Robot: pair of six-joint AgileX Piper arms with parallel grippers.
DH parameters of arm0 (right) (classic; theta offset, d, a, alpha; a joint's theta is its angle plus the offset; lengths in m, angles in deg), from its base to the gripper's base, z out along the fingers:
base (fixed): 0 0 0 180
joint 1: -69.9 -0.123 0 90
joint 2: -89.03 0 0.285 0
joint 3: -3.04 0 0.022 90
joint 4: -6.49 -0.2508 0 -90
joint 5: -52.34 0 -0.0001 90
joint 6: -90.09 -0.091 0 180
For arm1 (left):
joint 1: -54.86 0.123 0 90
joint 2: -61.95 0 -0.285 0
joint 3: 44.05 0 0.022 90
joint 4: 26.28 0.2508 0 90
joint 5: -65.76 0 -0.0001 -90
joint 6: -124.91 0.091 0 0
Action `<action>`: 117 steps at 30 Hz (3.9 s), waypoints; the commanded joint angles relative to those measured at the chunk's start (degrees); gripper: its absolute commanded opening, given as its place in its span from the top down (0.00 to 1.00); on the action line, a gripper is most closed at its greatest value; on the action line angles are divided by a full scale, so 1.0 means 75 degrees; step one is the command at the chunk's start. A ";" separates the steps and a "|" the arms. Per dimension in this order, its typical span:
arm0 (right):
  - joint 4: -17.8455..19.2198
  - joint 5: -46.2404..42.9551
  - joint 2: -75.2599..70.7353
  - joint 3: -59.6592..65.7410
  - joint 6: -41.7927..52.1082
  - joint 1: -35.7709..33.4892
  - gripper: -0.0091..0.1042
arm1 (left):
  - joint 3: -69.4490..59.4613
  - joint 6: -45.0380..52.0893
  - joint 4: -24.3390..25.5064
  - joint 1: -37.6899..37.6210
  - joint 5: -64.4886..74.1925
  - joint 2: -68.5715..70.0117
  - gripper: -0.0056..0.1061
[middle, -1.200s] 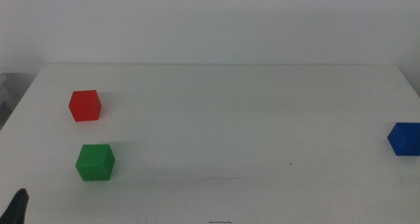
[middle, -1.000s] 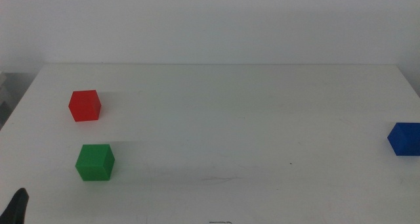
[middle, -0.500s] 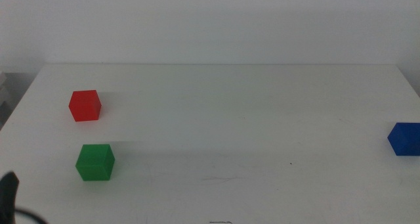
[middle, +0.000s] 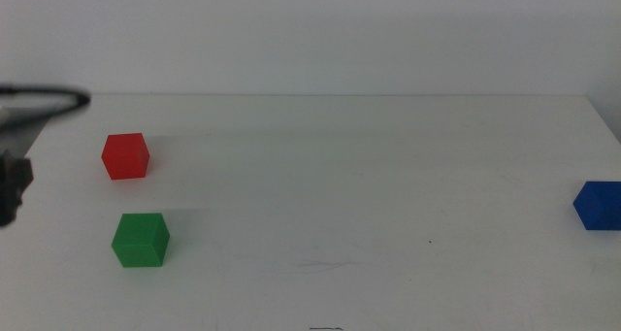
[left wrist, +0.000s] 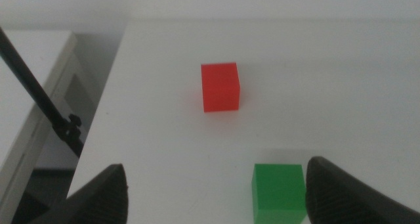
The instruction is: Stack red cubes first, then green, then blue cubes in a specific spot.
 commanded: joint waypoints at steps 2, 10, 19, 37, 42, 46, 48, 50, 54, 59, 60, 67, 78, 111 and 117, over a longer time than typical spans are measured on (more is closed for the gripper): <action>0.0086 -0.0571 -0.0151 -0.0135 0.0094 0.0045 0.26 | 0.1302 0.0264 -0.0060 -0.0010 0.0418 -0.0918 0.13; 0.0086 -0.0571 -0.0151 -0.0135 0.0094 0.0045 0.26 | 0.3252 0.0553 -0.0203 -0.0010 0.1475 -0.2834 0.13; 0.0086 -0.0571 -0.0151 -0.0135 0.0094 0.0045 0.26 | 0.5426 0.0407 -0.0194 -0.0010 0.2718 -0.4936 0.13; 0.0086 -0.0571 -0.0151 -0.0135 0.0152 0.0045 0.26 | 0.8669 0.0226 -0.0267 -0.0010 0.3811 -0.9175 0.13; 0.0086 -0.0571 -0.0151 -0.0135 0.0152 0.0045 0.26 | 0.9574 0.0226 -0.0380 -0.0010 0.4169 -1.0057 0.13; 0.0086 -0.0571 -0.0151 -0.0135 0.0152 0.0045 0.26 | 0.9917 0.0226 -0.0403 -0.0010 0.4295 -1.0512 0.13; 0.0086 -0.0571 -0.0151 -0.0135 0.0152 0.0045 0.26 | 0.9990 0.0226 -0.0403 -0.0010 0.4286 -1.0688 0.13; 0.0086 -0.0571 -0.0151 -0.0135 0.0152 0.0045 0.26 | 1.0000 0.0221 -0.0403 -0.0010 0.4258 -1.0850 0.13; 0.0086 -0.0571 -0.0151 -0.0135 0.0152 0.0045 0.26 | 1.0000 0.0241 -0.0423 -0.0010 0.4203 -1.1119 0.13; 0.0086 -0.0571 -0.0151 -0.0135 0.0152 0.0045 0.26 | 1.0000 0.0241 -0.0521 -0.0010 0.4015 -1.1344 0.13; 0.0086 -0.0571 -0.0151 -0.0135 0.0152 0.0045 0.26 | 1.0000 0.0241 -0.0574 -0.0010 0.4014 -1.1380 0.14; 0.0086 -0.0571 -0.0151 -0.0135 0.0145 0.0045 0.26 | 1.0000 0.0149 -0.0601 -0.0004 0.3936 -1.1429 0.35; 0.0086 -0.0571 -0.0151 -0.0135 0.0145 0.0045 0.26 | 0.9554 -0.0004 -0.0352 -0.0207 0.4311 -1.0417 0.55; 0.0086 -0.0571 -0.0151 -0.0135 0.0145 0.0045 0.26 | 0.7250 -0.5309 0.0601 -0.5515 0.3263 -0.9098 0.56; 0.0086 -0.0571 -0.0151 -0.0135 0.0145 0.0045 0.26 | 0.7250 -0.5378 0.0177 -0.5567 0.2966 -0.9496 0.56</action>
